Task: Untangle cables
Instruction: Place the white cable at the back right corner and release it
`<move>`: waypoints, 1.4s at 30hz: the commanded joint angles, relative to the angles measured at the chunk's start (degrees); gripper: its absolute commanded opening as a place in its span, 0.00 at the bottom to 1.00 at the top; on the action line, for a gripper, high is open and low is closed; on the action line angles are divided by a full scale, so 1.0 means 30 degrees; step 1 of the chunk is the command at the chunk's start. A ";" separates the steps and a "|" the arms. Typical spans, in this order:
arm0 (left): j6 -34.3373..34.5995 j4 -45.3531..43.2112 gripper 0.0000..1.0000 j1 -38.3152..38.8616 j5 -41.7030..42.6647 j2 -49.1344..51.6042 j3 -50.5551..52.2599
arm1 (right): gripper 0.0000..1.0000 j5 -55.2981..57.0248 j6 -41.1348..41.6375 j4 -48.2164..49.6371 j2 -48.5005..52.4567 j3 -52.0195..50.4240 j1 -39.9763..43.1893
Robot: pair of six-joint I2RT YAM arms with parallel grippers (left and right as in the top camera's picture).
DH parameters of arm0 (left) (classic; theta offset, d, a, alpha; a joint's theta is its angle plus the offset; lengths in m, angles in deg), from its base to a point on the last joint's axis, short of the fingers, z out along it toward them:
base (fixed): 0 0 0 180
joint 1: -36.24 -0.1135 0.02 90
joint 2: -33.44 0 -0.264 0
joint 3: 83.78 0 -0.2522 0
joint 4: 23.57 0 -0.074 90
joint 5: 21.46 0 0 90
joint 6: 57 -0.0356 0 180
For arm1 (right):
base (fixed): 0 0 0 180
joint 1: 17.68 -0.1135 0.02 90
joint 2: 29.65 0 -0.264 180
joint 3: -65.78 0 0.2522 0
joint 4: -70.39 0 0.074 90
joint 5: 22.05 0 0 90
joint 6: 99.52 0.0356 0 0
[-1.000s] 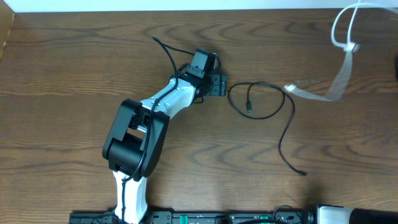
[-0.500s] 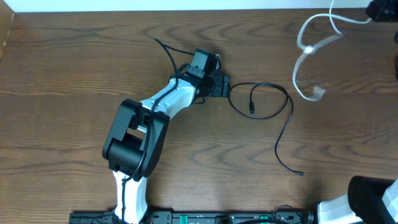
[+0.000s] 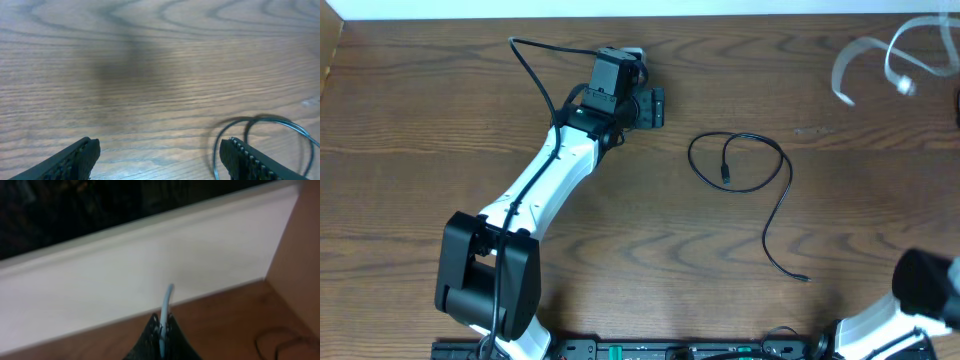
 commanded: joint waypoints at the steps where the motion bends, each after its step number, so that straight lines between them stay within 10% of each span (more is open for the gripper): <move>1: -0.0459 0.0138 0.82 -0.0015 -0.0867 0.0306 -0.0015 | 0.01 0.0379 0.0124 0.1880 0.2251 -0.0015 0.0131; 10: -0.0452 0.0226 0.82 0.0007 -0.0874 0.0321 -0.0007 | 0.01 0.3730 0.1450 1.0652 0.7315 -0.0015 0.0131; 20: -0.0452 0.0583 0.82 0.0007 -0.0867 0.0328 -0.0007 | 0.01 0.7431 0.2710 1.1679 1.1941 -0.0015 0.0350; 23: -0.0459 0.0656 0.82 0.0007 -0.0874 0.0328 -0.0007 | 0.24 0.7424 0.2805 1.0586 1.3136 -0.0015 0.0605; 25: -0.0459 0.0692 0.83 0.0007 -0.0874 0.0328 -0.0007 | 0.87 0.7104 0.2849 1.0010 1.3704 -0.0015 0.0816; 26: -0.0452 0.0699 0.82 0.0007 -0.0874 0.0328 -0.0007 | 0.99 0.6841 0.2849 0.9632 1.3865 -0.0015 0.0933; 42: -0.0459 0.1086 0.82 -0.0022 -0.0867 0.0117 -0.0029 | 0.99 -0.0874 0.0714 0.3096 0.7599 -0.0007 0.2047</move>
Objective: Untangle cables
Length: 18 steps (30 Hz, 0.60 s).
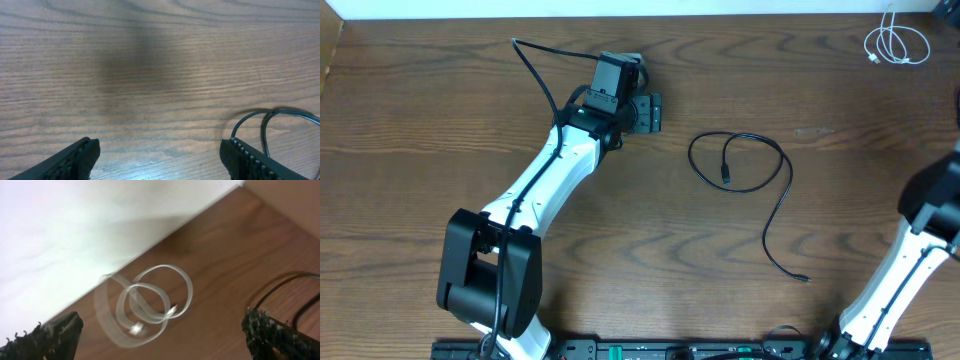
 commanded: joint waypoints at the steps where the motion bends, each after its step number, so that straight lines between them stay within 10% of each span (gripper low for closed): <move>1: -0.0160 0.0452 0.82 -0.0022 -0.0233 -0.0211 -0.0117 | 0.99 -0.2783 -0.1304 -0.1559 -0.3286 0.0401 -0.0386; 9: 0.0131 0.3971 0.82 -0.0335 -0.0248 -0.2849 -0.1056 | 0.99 -0.7868 -0.2521 -0.8706 -0.5603 0.0401 -0.1865; 18: 0.2528 0.6805 0.82 -0.3854 -0.0299 -0.4991 -0.1056 | 0.96 -0.5442 -0.3956 -1.4287 -0.4801 0.0066 -0.6171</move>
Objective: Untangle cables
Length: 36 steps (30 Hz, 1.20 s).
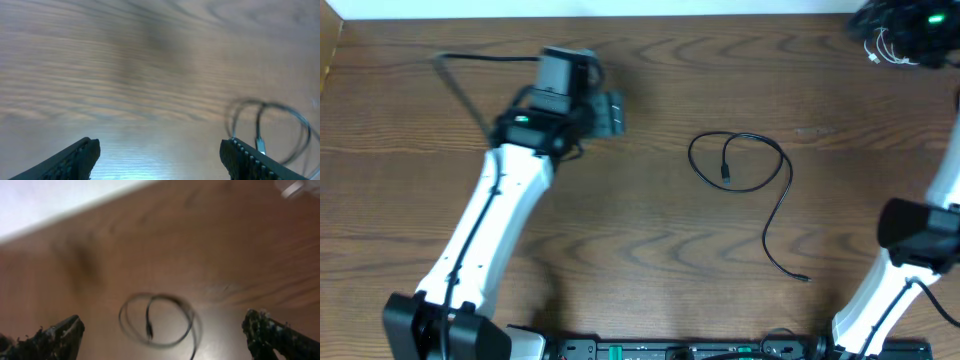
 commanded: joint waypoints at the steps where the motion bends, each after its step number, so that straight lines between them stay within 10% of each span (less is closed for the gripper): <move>1: 0.1239 0.0393 0.82 -0.1341 -0.0248 -0.0007 -0.0270 | 0.95 0.1282 -0.0750 -0.0510 0.0415 -0.0474 -0.1647; 17: 0.1399 0.1129 0.83 -0.2215 -0.0051 0.0051 -0.0189 | 0.78 0.5085 0.3993 0.4918 0.0430 -0.9981 -0.7701; 36: 0.1392 0.1836 0.82 -0.2215 -0.0117 0.0073 -0.0087 | 0.88 0.5064 0.9158 1.3187 0.0459 -1.8185 -0.9741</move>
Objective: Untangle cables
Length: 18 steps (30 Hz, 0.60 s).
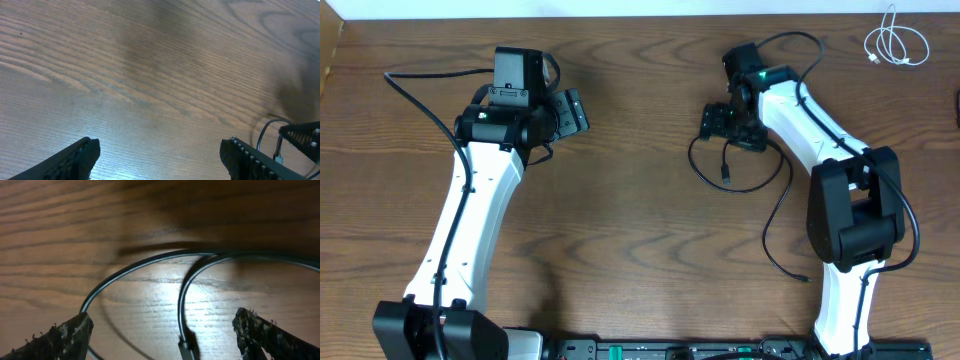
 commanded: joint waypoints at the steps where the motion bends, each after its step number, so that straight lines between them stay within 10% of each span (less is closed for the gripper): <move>1: 0.0240 0.0102 0.82 -0.0015 -0.0117 0.0095 -0.0044 | 0.88 -0.0204 0.0976 0.0692 0.0095 -0.0860 -0.0554; 18: 0.0240 0.0255 0.82 -0.0015 -0.0117 0.0095 -0.0044 | 0.87 -0.0189 0.1450 0.3213 0.0255 -0.1953 -0.2113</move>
